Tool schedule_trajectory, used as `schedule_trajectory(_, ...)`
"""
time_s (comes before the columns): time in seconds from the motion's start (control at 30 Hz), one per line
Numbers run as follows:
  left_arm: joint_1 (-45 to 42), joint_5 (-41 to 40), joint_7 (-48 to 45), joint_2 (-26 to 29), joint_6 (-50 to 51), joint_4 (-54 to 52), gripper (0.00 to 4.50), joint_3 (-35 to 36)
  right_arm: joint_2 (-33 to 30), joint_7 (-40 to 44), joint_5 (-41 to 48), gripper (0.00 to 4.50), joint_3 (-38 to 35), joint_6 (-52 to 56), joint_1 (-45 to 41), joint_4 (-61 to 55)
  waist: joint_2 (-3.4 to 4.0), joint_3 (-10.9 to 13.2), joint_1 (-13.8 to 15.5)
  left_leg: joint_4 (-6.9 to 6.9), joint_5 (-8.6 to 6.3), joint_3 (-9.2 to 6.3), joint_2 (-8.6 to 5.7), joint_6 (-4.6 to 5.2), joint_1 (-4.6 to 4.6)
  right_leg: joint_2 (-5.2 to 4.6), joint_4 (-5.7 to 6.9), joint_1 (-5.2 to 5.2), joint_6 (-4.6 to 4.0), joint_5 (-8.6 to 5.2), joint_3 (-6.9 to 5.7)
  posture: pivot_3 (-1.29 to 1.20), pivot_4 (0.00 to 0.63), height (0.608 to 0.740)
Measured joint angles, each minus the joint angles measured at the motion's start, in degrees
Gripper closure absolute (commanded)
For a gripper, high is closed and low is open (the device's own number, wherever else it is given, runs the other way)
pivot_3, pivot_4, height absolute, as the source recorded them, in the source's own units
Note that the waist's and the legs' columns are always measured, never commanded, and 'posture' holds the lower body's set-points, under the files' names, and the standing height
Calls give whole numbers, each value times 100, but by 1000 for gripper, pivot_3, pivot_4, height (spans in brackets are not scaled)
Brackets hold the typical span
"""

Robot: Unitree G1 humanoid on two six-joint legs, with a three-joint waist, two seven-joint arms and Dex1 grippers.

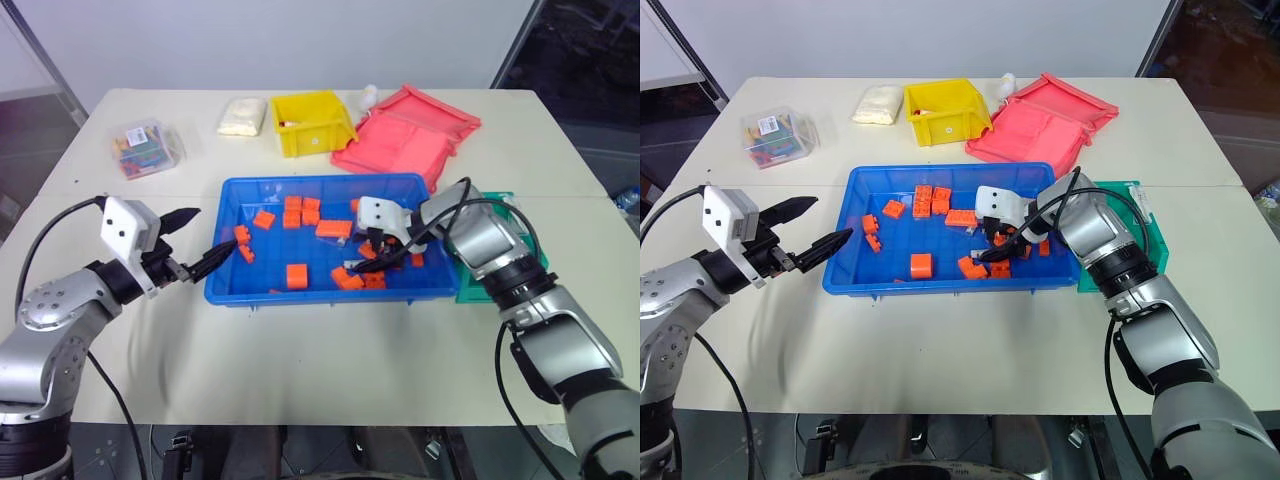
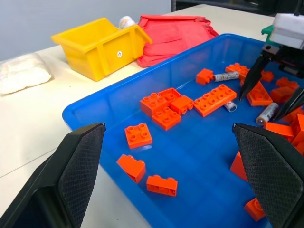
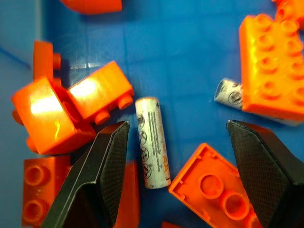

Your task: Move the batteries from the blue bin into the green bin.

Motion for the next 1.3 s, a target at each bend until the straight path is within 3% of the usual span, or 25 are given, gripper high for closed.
schedule_trajectory(0.17,0,2,9,-5,-1,1,0,0,0,114,4,4469,1,-74,50,6,0,0,1,1,0,0,0,0,1,0,0,2,0,0,0,0,150,740)
schedule_trajectory(0.53,-8,-13,-33,-46,-3,1,0,0,90,-10,34,4473,-58,101,-47,-63,1,1,0,0,0,-1,0,0,0,0,0,0,0,0,0,0,150,740)
schedule_trajectory(0.73,-99,-268,-668,280,169,0,0,-250,-143,11,567,4473,-829,977,-949,-840,6,6,2,-3,0,-3,1,0,-4,1,0,-5,-1,0,-1,0,150,740)
schedule_trajectory(0.87,-630,-410,-1009,323,237,133,0,-473,-938,15,662,4473,-1214,1207,-1053,-1338,-2,1,142,0,0,-6,-4,0,-4,-6,-24,13,0,0,-9,0,150,740)
schedule_trajectory(1.1,-1814,-273,-1511,199,137,1040,0,-1113,-2532,-95,652,4473,-1812,1624,48,-1548,-1,3,161,-1,-1,3,-11,1,-10,-10,-31,8,1,0,-6,0,150,740)
schedule_trajectory(1.3,-2500,51,-1935,-101,-169,1848,0,-1636,-3026,-396,823,4473,-2415,1996,1111,-1873,4,5,71,0,0,4,9,2,-2,16,-14,1,0,0,1,0,150,740)
